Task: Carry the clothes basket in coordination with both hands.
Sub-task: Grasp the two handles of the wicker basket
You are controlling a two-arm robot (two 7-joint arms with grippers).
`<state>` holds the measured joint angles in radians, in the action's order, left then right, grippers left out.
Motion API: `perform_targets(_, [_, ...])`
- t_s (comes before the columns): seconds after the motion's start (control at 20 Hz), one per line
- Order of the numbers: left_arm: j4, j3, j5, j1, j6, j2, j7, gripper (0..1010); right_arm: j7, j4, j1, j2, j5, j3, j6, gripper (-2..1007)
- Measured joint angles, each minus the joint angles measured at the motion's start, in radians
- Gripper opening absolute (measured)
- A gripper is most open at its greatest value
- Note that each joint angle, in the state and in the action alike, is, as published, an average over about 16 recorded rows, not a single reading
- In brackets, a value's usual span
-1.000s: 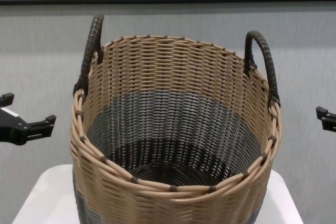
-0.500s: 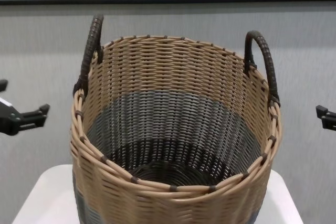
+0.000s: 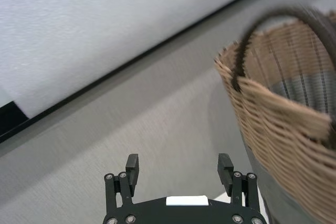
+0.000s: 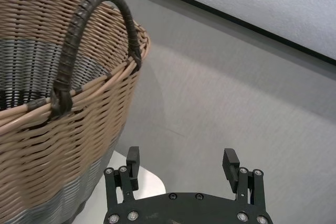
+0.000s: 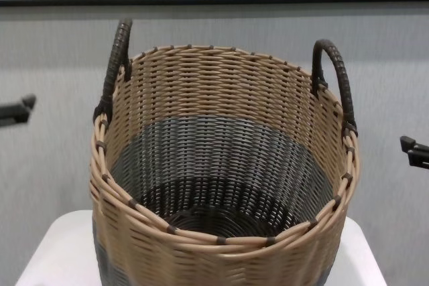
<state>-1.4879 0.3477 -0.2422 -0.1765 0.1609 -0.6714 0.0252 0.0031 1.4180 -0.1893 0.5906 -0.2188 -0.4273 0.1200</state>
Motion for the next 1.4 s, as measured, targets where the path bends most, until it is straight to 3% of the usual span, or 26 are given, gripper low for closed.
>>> perform_targets(0.25, [-0.069, -0.051, -0.119, 0.009, -0.066, -0.024, 0.095, 1000, 0.007, -0.002, 0.001, -0.004, 0.022, 0.003, 0.004, 1003])
perform_targets(0.55, [-0.153, -0.106, -0.291, 0.017, -0.186, -0.042, 0.219, 1000, 0.011, -0.003, 0.003, -0.008, 0.049, 0.007, 0.007, 1003])
perform_targets(0.75, [-0.201, -0.13, -0.378, 0.022, -0.254, -0.051, 0.292, 1000, 0.012, -0.003, 0.005, -0.012, 0.065, 0.011, 0.007, 1003])
perform_targets(1.05, [-0.258, -0.141, -0.438, 0.024, -0.305, -0.061, 0.367, 1000, 0.013, -0.002, 0.009, -0.018, 0.088, 0.018, 0.006, 1003])
perform_targets(1.4, [-0.3, -0.111, -0.442, 0.009, -0.343, -0.066, 0.406, 1000, 0.013, -0.001, 0.015, -0.025, 0.11, 0.03, 0.005, 1003])
